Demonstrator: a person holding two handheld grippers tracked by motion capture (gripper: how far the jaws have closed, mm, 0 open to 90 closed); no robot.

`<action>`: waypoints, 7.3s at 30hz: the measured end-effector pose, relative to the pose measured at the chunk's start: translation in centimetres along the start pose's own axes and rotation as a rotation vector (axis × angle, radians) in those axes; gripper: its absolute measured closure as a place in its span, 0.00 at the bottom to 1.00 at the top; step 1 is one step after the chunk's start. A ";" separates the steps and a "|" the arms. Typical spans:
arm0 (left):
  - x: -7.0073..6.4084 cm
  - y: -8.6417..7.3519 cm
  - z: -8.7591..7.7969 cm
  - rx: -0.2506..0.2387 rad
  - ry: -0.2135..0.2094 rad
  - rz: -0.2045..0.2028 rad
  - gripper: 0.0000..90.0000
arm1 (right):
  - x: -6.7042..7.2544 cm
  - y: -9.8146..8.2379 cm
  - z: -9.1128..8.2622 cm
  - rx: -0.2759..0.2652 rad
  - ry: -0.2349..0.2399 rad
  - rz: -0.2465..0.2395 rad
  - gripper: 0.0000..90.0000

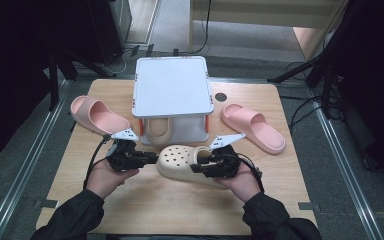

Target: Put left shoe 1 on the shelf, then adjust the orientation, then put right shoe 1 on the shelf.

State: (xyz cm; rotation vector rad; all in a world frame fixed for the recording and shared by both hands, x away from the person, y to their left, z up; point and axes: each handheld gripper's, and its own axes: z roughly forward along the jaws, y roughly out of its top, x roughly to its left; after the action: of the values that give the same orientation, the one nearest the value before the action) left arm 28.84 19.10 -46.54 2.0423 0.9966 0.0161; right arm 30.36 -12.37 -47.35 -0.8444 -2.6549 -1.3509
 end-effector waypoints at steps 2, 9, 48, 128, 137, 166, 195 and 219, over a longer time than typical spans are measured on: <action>0.0 0.0 0.0 0.001 -0.010 -0.009 0.91 | -0.3 -0.1 -1.2 -0.031 -0.006 -0.004 0.81; -0.6 -0.4 1.1 0.000 -0.013 -0.013 0.96 | -2.6 0.1 -2.6 -0.074 -0.093 0.022 0.99; -0.2 -0.4 5.0 0.040 -0.011 -0.014 0.96 | -3.9 -0.2 -0.5 -0.032 -0.119 0.081 1.00; 4.1 11.6 -4.1 -0.050 -0.082 0.034 0.97 | 5.2 -4.4 -1.0 -0.086 -0.294 0.175 0.60; 6.9 11.9 -4.1 -0.024 -0.041 -0.025 0.98 | 4.7 -4.4 0.6 -0.044 -0.352 0.189 0.61; 7.9 10.7 -4.3 -0.065 -0.012 -0.026 0.98 | 2.9 -3.4 -0.4 -0.063 -0.401 0.242 0.85; 7.9 10.5 -4.3 -0.076 -0.027 -0.024 0.96 | -3.1 3.8 0.3 -0.105 -0.470 0.267 0.85; 8.0 10.4 -4.3 -0.080 -0.037 -0.028 0.96 | -4.7 3.4 2.8 -0.155 -0.408 0.322 0.65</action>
State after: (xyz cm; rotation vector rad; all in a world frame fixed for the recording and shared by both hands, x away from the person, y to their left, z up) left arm 39.52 23.86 -39.12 1.9492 0.9862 0.0033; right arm 36.53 -10.77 -47.89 -1.6439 -2.5358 -1.4369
